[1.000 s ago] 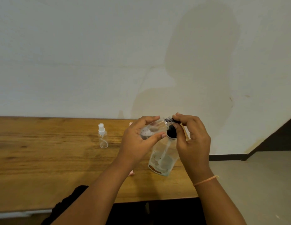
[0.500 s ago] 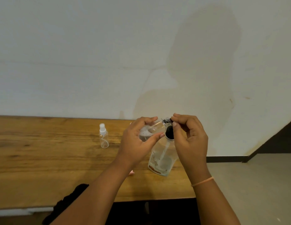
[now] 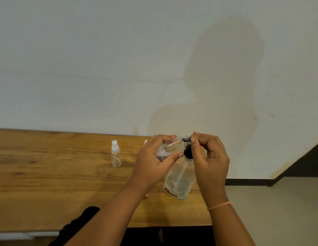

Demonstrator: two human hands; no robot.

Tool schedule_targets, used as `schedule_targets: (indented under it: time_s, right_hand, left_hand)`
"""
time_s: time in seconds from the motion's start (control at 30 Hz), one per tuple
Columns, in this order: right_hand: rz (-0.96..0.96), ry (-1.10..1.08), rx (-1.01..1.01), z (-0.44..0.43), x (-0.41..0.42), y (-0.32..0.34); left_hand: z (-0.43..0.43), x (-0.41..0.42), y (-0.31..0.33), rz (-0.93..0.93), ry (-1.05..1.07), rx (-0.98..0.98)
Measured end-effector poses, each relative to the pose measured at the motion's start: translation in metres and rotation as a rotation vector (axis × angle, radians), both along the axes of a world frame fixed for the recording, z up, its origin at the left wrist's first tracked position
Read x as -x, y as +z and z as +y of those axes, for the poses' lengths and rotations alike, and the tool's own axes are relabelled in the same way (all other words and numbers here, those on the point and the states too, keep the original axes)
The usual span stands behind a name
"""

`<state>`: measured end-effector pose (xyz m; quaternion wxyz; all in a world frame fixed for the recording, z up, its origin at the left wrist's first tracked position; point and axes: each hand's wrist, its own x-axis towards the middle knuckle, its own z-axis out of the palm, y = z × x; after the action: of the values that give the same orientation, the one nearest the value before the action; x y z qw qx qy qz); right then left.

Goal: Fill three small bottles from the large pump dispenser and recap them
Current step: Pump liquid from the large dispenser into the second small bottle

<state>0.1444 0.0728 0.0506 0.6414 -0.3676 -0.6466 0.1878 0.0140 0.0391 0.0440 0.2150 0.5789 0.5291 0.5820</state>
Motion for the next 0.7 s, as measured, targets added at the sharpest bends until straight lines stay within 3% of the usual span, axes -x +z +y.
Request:
schedule_targets:
  time_s: [0.7]
  right_hand:
    - [-0.006,-0.046,-0.071,0.008,0.008,0.004]
  left_hand:
    - [0.001,0.002,0.001,0.021,-0.019,-0.028]
